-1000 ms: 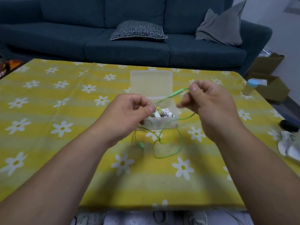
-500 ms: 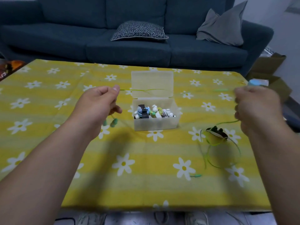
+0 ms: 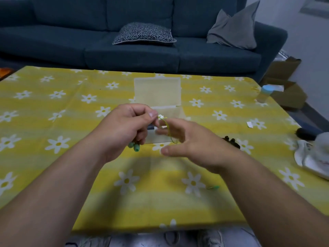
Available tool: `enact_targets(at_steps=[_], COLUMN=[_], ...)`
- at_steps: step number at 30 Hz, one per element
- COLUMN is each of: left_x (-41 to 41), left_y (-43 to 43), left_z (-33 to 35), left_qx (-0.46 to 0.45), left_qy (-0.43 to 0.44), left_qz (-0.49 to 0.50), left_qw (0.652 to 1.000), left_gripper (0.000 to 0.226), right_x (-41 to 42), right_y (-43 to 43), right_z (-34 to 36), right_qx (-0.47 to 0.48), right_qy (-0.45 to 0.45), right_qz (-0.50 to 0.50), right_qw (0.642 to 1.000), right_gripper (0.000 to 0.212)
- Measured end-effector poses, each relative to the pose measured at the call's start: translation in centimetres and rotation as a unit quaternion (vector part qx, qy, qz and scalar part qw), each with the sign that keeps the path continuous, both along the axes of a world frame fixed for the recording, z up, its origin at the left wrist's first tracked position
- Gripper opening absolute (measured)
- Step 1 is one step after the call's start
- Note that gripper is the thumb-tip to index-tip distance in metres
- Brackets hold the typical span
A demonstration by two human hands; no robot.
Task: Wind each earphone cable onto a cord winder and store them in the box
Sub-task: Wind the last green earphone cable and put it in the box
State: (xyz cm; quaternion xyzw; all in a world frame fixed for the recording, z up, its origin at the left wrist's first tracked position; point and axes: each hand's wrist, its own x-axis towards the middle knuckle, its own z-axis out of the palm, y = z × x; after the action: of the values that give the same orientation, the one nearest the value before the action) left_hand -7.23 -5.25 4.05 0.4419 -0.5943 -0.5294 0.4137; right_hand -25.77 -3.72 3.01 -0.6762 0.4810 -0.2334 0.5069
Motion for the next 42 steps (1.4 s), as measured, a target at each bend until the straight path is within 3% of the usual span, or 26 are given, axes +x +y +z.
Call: enact_targets(at_steps=[3,4,7,9,12,14,23,27,31,34,36,39,42], left_x=[-0.4,-0.2,1.1,1.4,0.2,-0.9,-1.4,-0.9,-0.3,-0.2,-0.5,-0.9,-1.2], left_y=[-0.5,-0.9,-2.2,-2.2,-1.2,-0.8,-1.0,-0.9,-1.2,-1.3,-1.3,-1.3,-0.9], left_z=[-0.5,-0.9,-2.0,-2.5,-3.3,-3.8,-4.5,-4.5,-4.5,-4.5,-4.3,-3.6,-2.4], left_qx=[0.013,0.014,0.015,0.04,0.079,0.072,0.065,0.089,0.072,0.039,0.0,0.003,0.109], left_qy=[-0.007,-0.026,-0.122,-0.206,-0.304,-0.327,-0.393,-0.4,-0.439,-0.413,-0.352,-0.164,-0.016], left_qz=[0.056,0.103,0.24,0.189,0.014,-0.025,-0.083,-0.102,-0.094,-0.04,0.022,0.112,0.121], left_qw=[0.998,0.994,0.963,0.959,0.949,0.942,0.914,0.906,0.891,0.909,0.936,0.98,0.986], left_gripper=[0.029,0.03,0.035,0.032,0.029,0.027,0.026,0.022,0.019,0.021,0.026,0.037,0.048], right_x=[-0.4,-1.1,-4.4,-6.8,-9.9,-11.2,-12.5,-12.0,-9.3,-6.4,-4.6,-2.3,-1.1], right_y=[0.2,-0.1,-1.6,-2.9,-4.4,-5.0,-5.2,-5.2,-5.2,-4.3,-3.4,-1.6,-0.6], right_z=[-1.1,-1.4,-2.2,-2.8,-4.3,-5.4,-9.0,-8.6,-5.8,-3.6,-2.8,-1.8,-0.8], right_qx=[0.048,0.053,0.009,-0.049,-0.085,-0.077,0.05,0.013,-0.067,-0.095,-0.121,-0.161,-0.19], right_qy=[0.044,0.072,0.187,0.266,0.36,0.401,0.396,0.383,0.35,0.326,0.305,0.273,0.257], right_qz=[0.011,-0.01,-0.124,-0.204,-0.289,-0.323,-0.408,-0.434,-0.373,-0.304,-0.271,-0.235,-0.212], right_qw=[0.998,0.996,0.974,0.941,0.883,0.854,0.821,0.815,0.857,0.89,0.905,0.919,0.924], right_gripper=[0.014,0.01,0.023,0.031,0.018,0.009,0.019,0.003,0.021,0.021,0.022,0.024,0.024])
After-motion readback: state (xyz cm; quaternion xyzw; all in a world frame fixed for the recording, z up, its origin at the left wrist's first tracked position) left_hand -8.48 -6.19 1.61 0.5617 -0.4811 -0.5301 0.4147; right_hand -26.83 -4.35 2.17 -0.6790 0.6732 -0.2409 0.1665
